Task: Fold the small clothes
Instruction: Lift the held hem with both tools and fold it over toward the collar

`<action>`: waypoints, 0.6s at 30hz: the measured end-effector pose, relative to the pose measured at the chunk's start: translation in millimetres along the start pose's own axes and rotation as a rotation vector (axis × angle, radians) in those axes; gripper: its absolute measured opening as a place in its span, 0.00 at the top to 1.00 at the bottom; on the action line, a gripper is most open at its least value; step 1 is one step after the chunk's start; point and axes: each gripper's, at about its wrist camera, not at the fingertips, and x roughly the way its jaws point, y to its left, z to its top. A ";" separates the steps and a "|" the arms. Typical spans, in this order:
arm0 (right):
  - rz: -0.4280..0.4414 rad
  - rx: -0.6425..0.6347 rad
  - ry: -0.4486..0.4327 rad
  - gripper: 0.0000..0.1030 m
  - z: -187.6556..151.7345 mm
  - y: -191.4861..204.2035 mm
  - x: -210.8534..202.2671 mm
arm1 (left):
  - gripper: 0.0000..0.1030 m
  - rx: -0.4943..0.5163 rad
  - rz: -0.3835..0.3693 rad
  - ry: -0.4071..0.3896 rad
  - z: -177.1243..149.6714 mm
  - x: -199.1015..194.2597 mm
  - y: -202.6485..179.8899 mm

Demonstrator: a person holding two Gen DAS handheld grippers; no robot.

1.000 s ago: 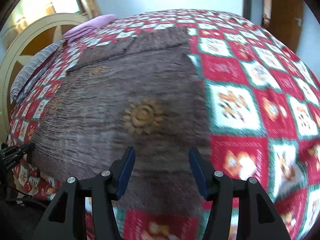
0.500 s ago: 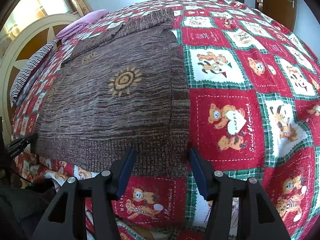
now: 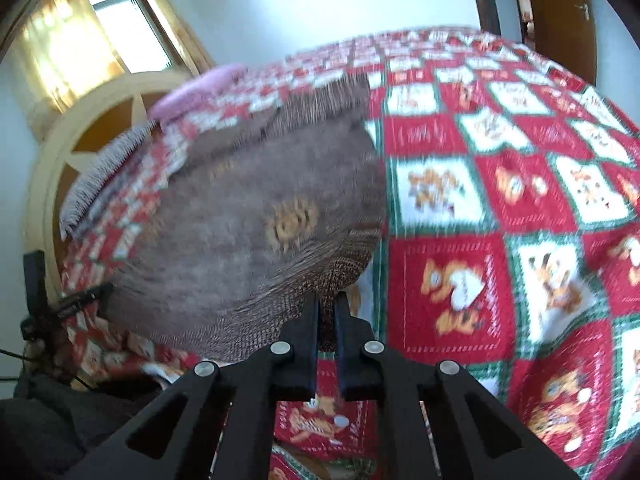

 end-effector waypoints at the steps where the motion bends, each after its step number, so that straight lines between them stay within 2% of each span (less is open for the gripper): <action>1: 0.003 0.003 -0.009 0.94 1.0 -0.6 -1.1 | 0.92 -0.002 -0.004 -0.001 1.2 -0.5 0.5; 6: 0.067 0.051 -0.046 0.94 3.5 -2.8 -7.7 | 0.92 -0.034 -0.064 0.017 6.9 -2.6 5.3; 9: 0.119 0.064 -0.102 0.94 14.8 0.6 -20.7 | 0.93 -0.069 -0.121 -0.003 18.8 -13.6 12.0; 13: 0.141 0.053 -0.190 0.95 36.5 11.6 -34.6 | 0.93 -0.054 -0.099 -0.036 38.3 -22.0 13.3; 16: 0.143 0.041 -0.222 0.95 51.8 16.1 -34.9 | 0.93 -0.009 -0.032 -0.031 53.3 -20.0 7.7; 18: 0.138 0.033 -0.236 0.95 65.2 19.4 -31.2 | 0.93 -0.007 -0.042 -0.066 65.4 -22.7 8.1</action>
